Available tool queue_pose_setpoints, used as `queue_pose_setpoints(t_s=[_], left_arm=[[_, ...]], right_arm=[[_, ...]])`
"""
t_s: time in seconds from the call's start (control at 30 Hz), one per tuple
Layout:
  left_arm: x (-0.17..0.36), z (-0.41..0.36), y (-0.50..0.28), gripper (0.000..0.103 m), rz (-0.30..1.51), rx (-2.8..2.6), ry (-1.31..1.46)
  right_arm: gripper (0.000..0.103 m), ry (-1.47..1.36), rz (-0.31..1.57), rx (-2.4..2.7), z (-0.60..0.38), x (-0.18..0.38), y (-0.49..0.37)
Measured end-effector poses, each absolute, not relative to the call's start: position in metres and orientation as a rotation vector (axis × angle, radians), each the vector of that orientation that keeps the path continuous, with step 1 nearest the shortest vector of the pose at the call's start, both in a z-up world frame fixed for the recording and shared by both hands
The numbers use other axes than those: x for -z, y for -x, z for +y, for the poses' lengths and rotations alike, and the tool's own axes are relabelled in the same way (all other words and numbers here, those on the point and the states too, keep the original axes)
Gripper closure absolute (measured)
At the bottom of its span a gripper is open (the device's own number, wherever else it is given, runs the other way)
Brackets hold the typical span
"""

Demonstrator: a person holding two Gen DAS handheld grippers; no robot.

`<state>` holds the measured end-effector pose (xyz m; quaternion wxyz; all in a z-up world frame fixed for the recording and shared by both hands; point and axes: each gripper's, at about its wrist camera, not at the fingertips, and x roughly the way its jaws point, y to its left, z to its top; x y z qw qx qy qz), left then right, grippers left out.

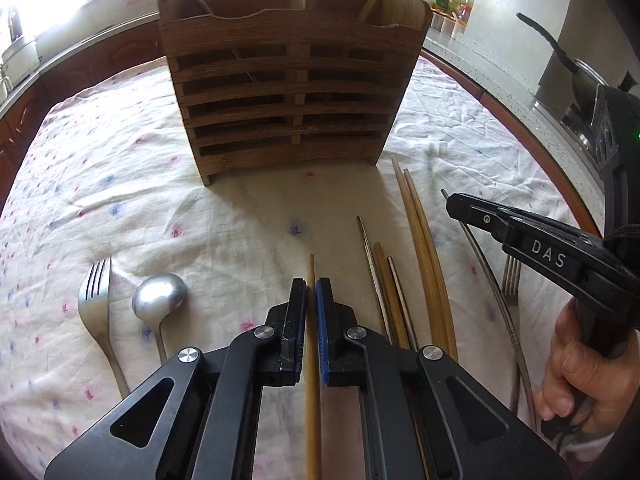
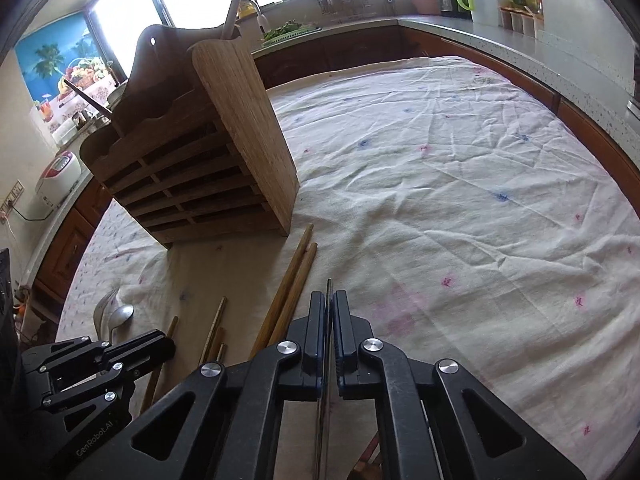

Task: Organize utensils
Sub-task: 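Close the left gripper on a bamboo chopstick, then carry the bamboo chopstick with the left gripper over the wooden holder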

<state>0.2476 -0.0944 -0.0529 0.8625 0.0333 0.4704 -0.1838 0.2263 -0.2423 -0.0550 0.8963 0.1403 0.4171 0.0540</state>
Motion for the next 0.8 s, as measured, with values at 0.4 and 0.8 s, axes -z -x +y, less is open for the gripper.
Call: queue_pose_setpoints(t_s=[0.4, 0.8], left_arm=[[-0.011, -0.04, -0.211, 0.099, 0.861, 0.427, 0.108], [-0.066, -0.012, -0.179, 0.099, 0.717, 0.451, 0.157]], right_arm=[[0.099, -0.352, 0.707, -0.185, -0.242, -0.009, -0.186], [0.099, -0.334, 0.536, -0.217, -0.24, -0.074, -0.152]])
